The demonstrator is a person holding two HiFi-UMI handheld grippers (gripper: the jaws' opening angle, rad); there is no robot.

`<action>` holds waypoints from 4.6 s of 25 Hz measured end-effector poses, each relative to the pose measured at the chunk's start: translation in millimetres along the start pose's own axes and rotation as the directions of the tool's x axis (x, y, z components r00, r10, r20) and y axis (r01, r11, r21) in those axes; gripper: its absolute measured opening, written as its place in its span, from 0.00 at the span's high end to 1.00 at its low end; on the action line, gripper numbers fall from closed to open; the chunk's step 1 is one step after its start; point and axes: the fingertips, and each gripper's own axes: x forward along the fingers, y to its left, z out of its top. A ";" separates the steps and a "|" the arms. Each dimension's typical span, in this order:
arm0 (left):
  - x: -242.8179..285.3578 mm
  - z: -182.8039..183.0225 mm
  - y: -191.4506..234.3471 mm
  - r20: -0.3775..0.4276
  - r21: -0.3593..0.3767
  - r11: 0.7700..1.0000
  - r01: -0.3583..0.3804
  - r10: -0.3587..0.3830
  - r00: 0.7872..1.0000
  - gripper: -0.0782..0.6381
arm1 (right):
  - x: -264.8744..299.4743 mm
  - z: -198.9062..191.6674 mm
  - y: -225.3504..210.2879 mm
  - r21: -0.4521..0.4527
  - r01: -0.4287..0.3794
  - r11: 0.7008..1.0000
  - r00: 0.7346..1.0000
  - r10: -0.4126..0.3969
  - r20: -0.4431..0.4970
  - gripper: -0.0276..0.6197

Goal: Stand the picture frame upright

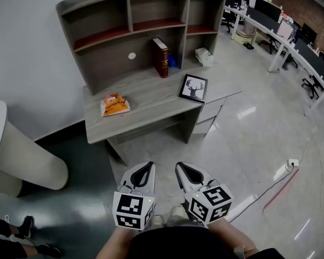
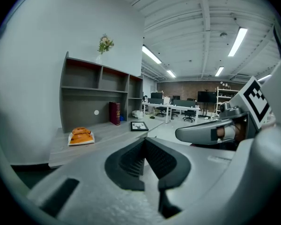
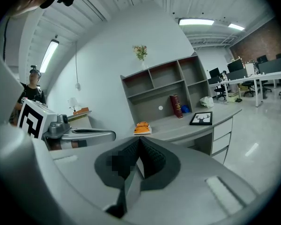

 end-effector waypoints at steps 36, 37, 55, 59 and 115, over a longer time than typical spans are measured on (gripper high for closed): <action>72.5 -5.7 -48.1 -0.072 0.044 0.999 0.008 -0.005 0.997 0.89 | -1.5 8.0 -74.6 0.017 -0.028 0.999 1.000 0.028 -0.012 0.96; 76.2 -4.5 -46.1 -0.073 0.046 0.999 0.010 -0.006 0.997 0.89 | 1.1 9.1 -76.6 0.016 -0.026 1.000 1.000 0.027 -0.013 0.96; 149.7 22.9 -7.1 -0.074 0.048 0.997 0.055 -0.051 0.996 0.89 | 62.5 36.0 -123.3 0.014 0.032 0.999 0.999 -0.031 -0.043 0.96; 166.1 29.4 2.1 -0.083 0.043 0.996 0.073 -0.069 0.994 0.89 | 78.4 43.8 -133.1 0.016 0.044 0.999 0.998 -0.043 -0.048 0.96; 307.9 53.7 128.4 -0.132 0.024 0.985 0.173 -0.169 0.977 0.89 | 267.7 97.9 -193.7 -0.027 0.104 0.994 0.988 -0.106 -0.113 0.96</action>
